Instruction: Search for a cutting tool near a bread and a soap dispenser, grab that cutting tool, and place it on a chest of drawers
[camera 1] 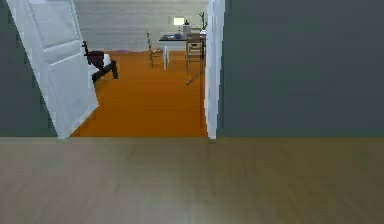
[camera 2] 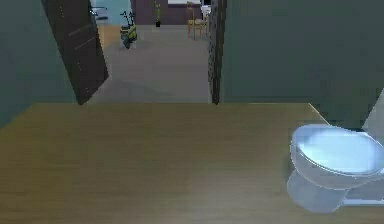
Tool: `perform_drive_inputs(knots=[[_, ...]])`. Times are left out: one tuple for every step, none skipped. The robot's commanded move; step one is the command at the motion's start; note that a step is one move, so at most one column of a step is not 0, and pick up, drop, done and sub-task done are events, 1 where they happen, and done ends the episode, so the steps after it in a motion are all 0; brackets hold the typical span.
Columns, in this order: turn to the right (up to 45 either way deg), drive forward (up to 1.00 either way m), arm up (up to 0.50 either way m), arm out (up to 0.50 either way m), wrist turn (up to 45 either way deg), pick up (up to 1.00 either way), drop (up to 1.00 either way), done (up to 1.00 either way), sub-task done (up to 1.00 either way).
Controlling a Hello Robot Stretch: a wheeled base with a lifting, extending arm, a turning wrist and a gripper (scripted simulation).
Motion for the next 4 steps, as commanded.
perform_drive_inputs(knots=[[45.0, 0.00, 0.00, 0.00, 0.0, 0.00, 0.00, 0.00, 0.00], [33.0, 0.00, 0.00, 0.00, 0.0, 0.00, 0.00, 0.00, 0.00], [0.0, 1.00, 0.00, 0.00, 0.0, 0.00, 0.00, 0.00, 0.00], [3.0, 0.00, 0.00, 0.00, 0.0, 0.00, 0.00, 0.00, 0.00]])
